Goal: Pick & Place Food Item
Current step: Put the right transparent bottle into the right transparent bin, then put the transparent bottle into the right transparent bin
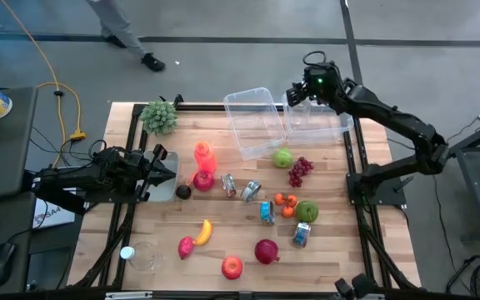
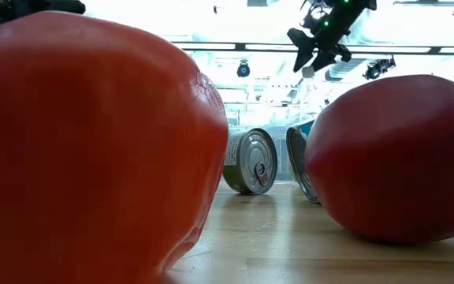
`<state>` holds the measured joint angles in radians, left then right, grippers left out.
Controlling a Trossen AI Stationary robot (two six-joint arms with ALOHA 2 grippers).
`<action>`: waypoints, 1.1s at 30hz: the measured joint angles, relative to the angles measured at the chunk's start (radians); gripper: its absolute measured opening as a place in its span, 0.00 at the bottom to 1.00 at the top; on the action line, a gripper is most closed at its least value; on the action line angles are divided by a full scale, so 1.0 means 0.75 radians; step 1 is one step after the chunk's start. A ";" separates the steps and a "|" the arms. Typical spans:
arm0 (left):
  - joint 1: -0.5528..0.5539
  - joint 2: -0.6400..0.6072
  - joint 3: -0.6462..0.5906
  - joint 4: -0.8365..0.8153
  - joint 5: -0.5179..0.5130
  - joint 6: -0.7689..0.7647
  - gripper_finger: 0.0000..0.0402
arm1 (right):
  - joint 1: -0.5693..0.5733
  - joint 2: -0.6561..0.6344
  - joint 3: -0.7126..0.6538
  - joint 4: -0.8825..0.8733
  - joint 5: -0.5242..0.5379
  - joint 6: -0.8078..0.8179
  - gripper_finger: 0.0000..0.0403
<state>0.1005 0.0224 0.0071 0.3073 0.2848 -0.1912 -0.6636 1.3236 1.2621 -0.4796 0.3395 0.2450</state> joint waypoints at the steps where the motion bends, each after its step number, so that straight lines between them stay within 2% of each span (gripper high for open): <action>1: 0.000 0.000 0.000 0.000 0.000 0.000 0.03 | 0.000 -0.003 0.000 0.014 0.000 -0.018 0.48; 11: 0.000 0.000 0.000 0.000 0.001 0.000 0.03 | 0.000 -0.065 0.000 0.125 -0.007 -0.183 0.45; 15: -0.002 0.000 0.000 0.000 0.000 0.000 0.03 | 0.014 -0.147 0.000 0.164 -0.094 -0.293 0.45; 19: -0.002 0.000 0.000 0.000 -0.003 0.001 0.03 | 0.066 -0.240 0.001 0.197 -0.288 -0.341 0.45; 24: -0.002 0.000 0.000 0.000 -0.057 0.060 0.03 | 0.162 -0.384 0.001 0.293 -0.723 -0.363 0.45; 27: -0.002 0.000 0.000 0.001 -0.100 0.084 0.03 | 0.253 -0.455 0.002 0.346 -0.934 -0.365 0.45; 30: -0.002 0.000 0.000 0.010 -0.108 0.083 0.03 | 0.372 -0.487 0.002 0.376 -1.014 -0.404 0.45; 33: -0.002 -0.001 0.020 0.028 -0.107 0.088 0.04 | 0.507 -0.499 0.002 0.377 -1.012 -0.461 0.45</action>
<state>0.0994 0.0219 0.0221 0.3283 0.2045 -0.1249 -0.2837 0.9494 1.2636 -0.1967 -0.4196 -0.1007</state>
